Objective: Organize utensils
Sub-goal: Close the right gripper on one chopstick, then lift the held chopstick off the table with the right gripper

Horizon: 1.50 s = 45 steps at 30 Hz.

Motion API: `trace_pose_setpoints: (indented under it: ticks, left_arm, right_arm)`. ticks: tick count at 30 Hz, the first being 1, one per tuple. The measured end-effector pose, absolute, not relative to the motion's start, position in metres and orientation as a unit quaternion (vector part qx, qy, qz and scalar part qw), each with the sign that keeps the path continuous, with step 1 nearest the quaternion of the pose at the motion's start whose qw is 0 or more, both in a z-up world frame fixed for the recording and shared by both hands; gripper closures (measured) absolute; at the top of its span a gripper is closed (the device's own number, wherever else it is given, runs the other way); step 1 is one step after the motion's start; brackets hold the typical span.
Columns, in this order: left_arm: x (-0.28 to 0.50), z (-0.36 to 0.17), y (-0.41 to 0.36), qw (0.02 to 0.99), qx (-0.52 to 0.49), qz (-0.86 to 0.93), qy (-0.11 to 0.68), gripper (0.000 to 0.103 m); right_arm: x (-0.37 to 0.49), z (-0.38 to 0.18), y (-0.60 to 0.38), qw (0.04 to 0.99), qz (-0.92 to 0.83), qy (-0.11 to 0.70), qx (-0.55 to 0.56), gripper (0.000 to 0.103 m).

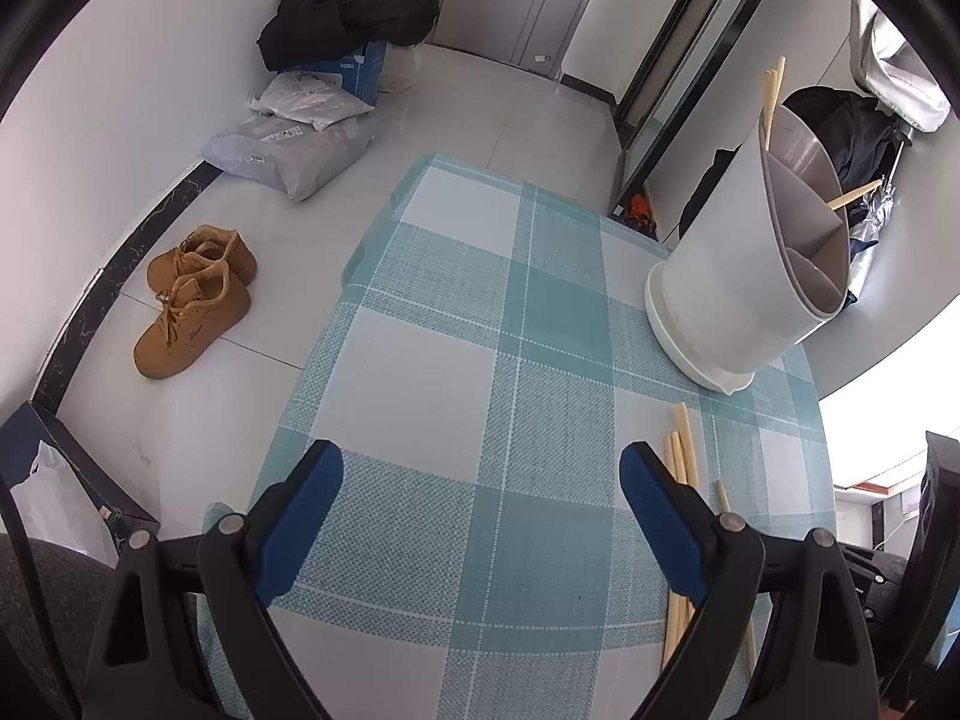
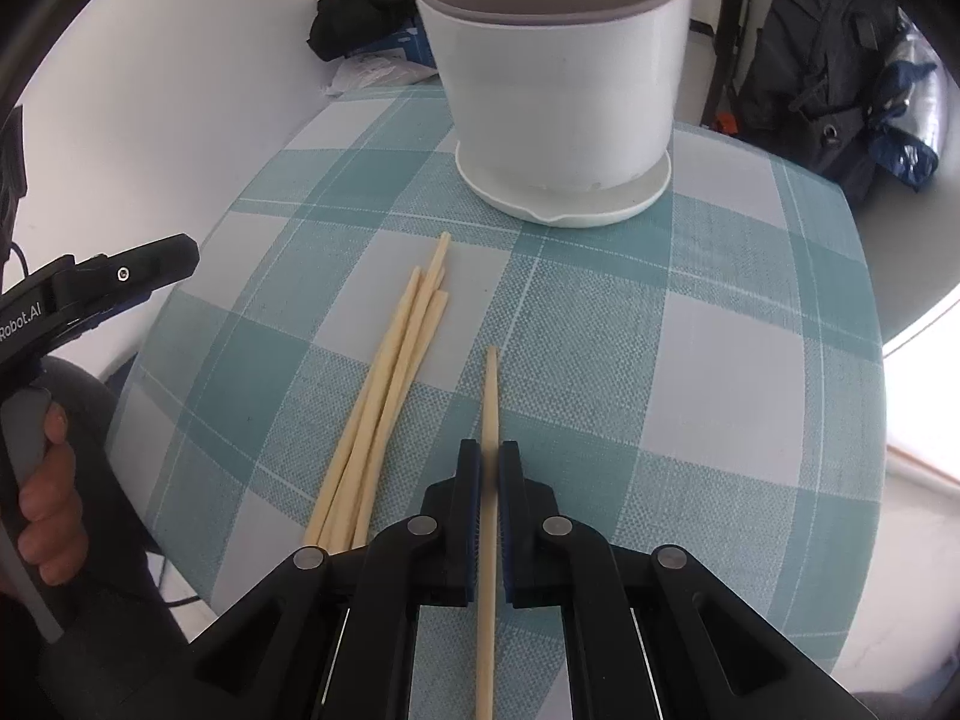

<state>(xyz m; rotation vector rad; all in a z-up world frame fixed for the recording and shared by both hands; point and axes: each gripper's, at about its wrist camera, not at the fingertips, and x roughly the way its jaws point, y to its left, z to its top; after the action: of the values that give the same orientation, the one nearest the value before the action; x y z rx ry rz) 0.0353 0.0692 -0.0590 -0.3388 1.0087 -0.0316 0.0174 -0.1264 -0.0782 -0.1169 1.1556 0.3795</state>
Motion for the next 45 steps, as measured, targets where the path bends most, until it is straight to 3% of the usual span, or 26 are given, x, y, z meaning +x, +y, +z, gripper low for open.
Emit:
trace_pose_setpoints:
  ticks: [10,15,22,30,45]
  left_arm:
    - [0.032,-0.062,0.066,0.864,-0.141,0.000,0.483,0.012]
    - [0.029,-0.064,0.053,0.863,-0.115,-0.015,0.491,0.012]
    - [0.023,-0.064,0.019,0.858,-0.076,-0.083,0.502,0.012]
    - [0.017,-0.077,-0.017,0.841,-0.008,-0.116,0.529,0.012]
    - [0.028,-0.085,-0.022,0.825,0.034,-0.080,0.558,0.012]
  right_arm:
    - [0.035,-0.084,-0.093,0.837,0.189,0.501,-0.110,0.098]
    - [0.048,-0.084,-0.119,0.838,0.191,0.511,-0.014,0.098]
    - [0.053,-0.077,-0.197,0.834,0.183,0.473,0.216,0.098]
    - [0.045,-0.088,-0.248,0.819,0.167,0.430,0.341,0.098]
    - [0.025,-0.067,-0.273,0.842,0.169,0.373,0.350,0.098]
